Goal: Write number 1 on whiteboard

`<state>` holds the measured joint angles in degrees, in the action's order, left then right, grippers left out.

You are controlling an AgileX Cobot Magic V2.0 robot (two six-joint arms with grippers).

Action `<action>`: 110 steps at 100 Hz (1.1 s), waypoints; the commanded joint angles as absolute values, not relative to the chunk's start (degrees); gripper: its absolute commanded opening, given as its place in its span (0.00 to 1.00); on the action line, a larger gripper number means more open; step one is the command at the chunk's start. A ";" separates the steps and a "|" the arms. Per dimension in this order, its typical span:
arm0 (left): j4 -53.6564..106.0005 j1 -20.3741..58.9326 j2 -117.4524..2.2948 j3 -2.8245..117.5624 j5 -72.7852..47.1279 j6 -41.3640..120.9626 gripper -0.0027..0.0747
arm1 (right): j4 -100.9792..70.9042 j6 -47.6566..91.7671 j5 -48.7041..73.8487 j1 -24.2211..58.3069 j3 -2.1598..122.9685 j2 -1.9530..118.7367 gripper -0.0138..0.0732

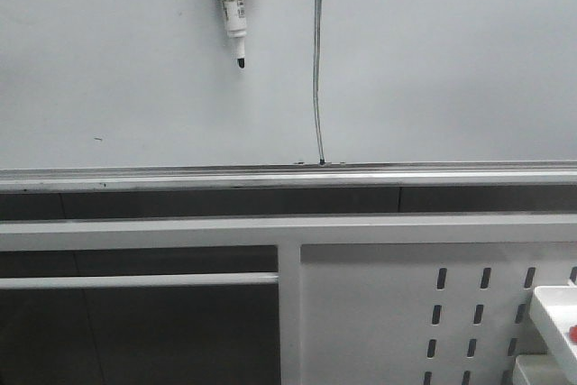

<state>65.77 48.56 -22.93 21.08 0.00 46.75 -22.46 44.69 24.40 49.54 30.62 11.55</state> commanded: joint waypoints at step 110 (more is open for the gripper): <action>0.64 24.89 -14.04 8.07 11.76 4.64 0.01 | -22.49 44.75 21.00 49.18 32.04 12.04 0.09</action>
